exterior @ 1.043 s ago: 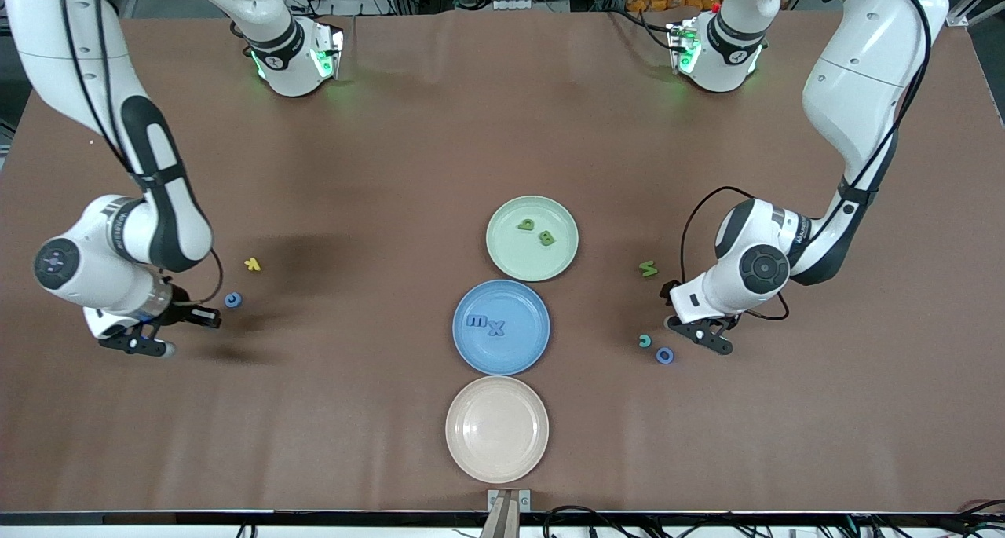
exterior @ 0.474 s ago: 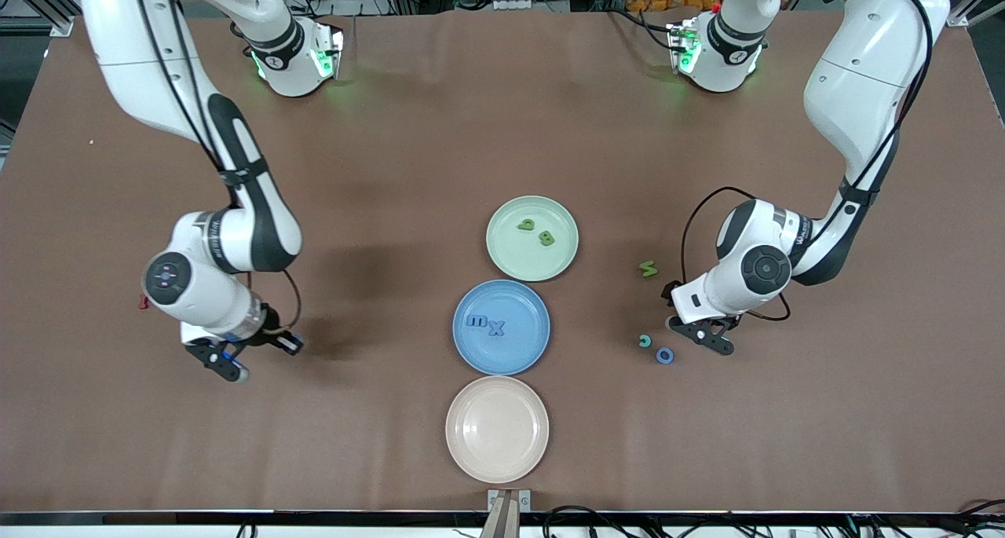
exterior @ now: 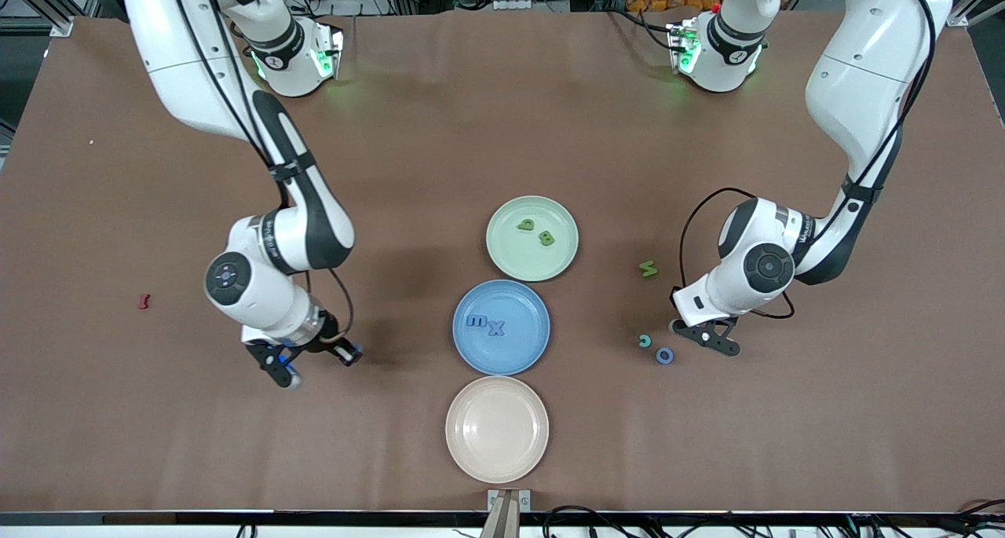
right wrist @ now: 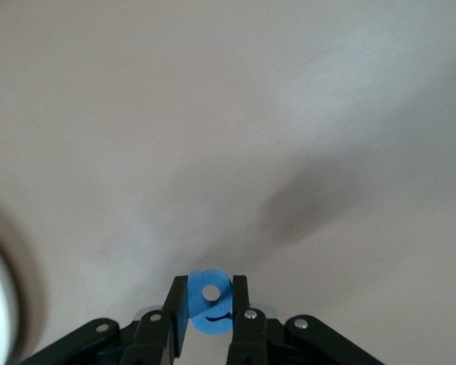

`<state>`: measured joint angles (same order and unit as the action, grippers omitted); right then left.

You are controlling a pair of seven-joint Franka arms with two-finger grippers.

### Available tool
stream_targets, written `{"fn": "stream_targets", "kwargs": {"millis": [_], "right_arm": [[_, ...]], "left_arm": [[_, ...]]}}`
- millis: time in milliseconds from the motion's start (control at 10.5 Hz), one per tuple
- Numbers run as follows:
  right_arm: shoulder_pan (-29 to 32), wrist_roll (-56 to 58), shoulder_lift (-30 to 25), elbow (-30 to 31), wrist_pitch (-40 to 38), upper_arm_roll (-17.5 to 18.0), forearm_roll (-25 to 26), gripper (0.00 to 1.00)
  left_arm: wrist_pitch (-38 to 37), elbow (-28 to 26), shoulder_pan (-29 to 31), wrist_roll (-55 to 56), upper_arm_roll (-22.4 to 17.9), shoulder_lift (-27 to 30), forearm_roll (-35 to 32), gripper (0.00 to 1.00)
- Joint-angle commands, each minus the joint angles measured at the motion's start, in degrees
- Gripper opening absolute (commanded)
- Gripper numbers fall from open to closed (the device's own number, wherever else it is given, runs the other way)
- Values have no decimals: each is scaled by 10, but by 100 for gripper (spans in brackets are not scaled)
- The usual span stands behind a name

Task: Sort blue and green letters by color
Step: 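Carry the blue e toward the blue plate while the left gripper lifts u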

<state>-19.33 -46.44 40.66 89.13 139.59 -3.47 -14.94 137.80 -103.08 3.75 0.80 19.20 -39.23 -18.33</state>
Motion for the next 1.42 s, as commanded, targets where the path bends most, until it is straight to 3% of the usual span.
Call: {"fn": "stream_targets", "kwargs": {"millis": [0,284,853,948,1043,1327], "right_arm": [[-35,-12,24,-46,29,14,-15,0],[-85,-12,41,-55,79,14,-51,0],[-158,-45,62,-98,82,24,-64,1],[-166,-51,62,-98,82,23,-64,32],[-167,-51,63,-97,82,23,-64,99],[-163,-11,61,-91,79,22,-47,100]], "left_arm": [[1,-10,-8,42,4,-3,-11,0],[1,0,-9,66,7,1,-11,0],[-34,15,-42,143,9,32,-3,0],[-46,15,-42,153,13,42,-2,0],[-58,16,-40,168,23,45,-2,0],[-75,16,-39,209,50,57,9,0]]}}
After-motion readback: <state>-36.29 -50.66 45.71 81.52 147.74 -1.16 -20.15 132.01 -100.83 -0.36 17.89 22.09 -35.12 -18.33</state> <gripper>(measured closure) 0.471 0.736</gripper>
